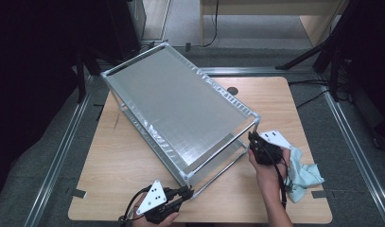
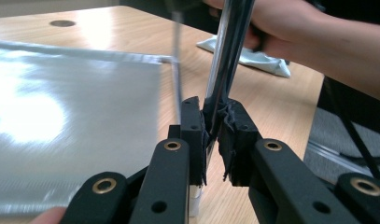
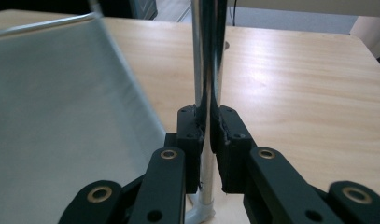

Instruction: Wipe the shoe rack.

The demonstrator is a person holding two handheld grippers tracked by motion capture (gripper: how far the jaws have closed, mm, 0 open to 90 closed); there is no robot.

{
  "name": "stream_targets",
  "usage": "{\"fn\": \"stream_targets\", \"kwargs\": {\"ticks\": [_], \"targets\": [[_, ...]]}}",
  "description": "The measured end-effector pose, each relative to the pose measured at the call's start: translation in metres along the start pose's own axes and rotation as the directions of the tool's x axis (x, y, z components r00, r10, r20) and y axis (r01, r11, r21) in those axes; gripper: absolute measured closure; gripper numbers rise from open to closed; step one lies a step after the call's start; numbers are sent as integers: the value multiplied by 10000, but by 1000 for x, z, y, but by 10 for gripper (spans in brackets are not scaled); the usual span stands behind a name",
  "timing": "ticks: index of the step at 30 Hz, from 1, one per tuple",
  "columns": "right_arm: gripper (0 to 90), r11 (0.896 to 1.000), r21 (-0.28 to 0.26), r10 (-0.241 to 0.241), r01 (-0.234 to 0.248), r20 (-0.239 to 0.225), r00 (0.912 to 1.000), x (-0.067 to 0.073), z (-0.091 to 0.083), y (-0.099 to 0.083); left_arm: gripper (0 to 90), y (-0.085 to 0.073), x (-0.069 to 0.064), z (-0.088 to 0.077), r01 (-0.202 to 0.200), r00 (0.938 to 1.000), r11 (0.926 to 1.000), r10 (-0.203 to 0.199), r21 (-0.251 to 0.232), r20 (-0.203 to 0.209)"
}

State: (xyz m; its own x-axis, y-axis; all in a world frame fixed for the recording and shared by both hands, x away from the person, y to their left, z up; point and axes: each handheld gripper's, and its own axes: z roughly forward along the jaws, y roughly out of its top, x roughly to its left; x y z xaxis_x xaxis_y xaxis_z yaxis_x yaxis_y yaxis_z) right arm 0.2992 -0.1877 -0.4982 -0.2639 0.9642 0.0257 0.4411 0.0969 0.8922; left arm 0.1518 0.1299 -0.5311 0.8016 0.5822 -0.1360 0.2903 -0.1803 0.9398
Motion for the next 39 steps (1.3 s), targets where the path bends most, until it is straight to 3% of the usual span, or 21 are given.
{"fn": "stream_targets", "kwargs": {"ticks": [3,5,8,11,13,19,22,23,25,28,30,33,36,39], "targets": [[805,9999,40,-143,142,106,9998,7,22,11,807,2,-4,8,68,10000,10000,-68,-22,5],[777,9995,254,-181,188,-258,9995,8,33,19,805,2,-6,12,84,10000,9999,-84,-89,32],[548,9996,293,47,-32,-537,9985,5,31,25,805,5,-9,23,133,9999,9998,-133,-123,-19],[457,9996,49,281,-278,-778,9966,0,7,22,803,10,-13,38,142,9999,9999,-142,-92,11],[445,9993,-58,371,-378,-905,9952,-1,-14,16,802,15,-15,50,214,9998,9998,-214,-53,9],[353,9995,-167,262,-283,-1172,9928,-1,-70,-7,802,28,-24,92,127,9998,9998,-129,-139,-122],[289,9992,-185,332,-352,-1006,9944,-2,-87,-17,790,32,-25,100,183,9995,9998,-186,-119,-244],[259,9990,-253,337,-363,-972,9947,-3,-92,-19,736,32,-25,99,151,9995,9997,-156,-184,-279],[206,9981,-369,458,-497,-1003,9939,-4,-100,-26,600,33,-23,91,108,9996,9994,-116,-336,-247],[140,9981,-456,361,-426,-1337,9904,-2,-105,-34,475,29,-17,70,82,9992,9984,-103,-555,-385],[132,9967,-503,539,-639,-1803,9821,3,-107,-39,423,25,-8,51,140,9988,9982,-167,-587,-459],[92,9958,-373,724,-832,-2320,9700,19,-113,-38,395,16,7,16,141,9956,9989,-181,-444,-916],[84,9969,-578,360,-530,-2641,9638,42,-120,-35,389,4,29,-18,618,9822,9964,-710,-574,-1738],[86,9977,-648,-12,-188,-2961,9551,62,-118,-35,386,-8,52,-42,1243,9566,9879,-1440,-923,-2534]]}}
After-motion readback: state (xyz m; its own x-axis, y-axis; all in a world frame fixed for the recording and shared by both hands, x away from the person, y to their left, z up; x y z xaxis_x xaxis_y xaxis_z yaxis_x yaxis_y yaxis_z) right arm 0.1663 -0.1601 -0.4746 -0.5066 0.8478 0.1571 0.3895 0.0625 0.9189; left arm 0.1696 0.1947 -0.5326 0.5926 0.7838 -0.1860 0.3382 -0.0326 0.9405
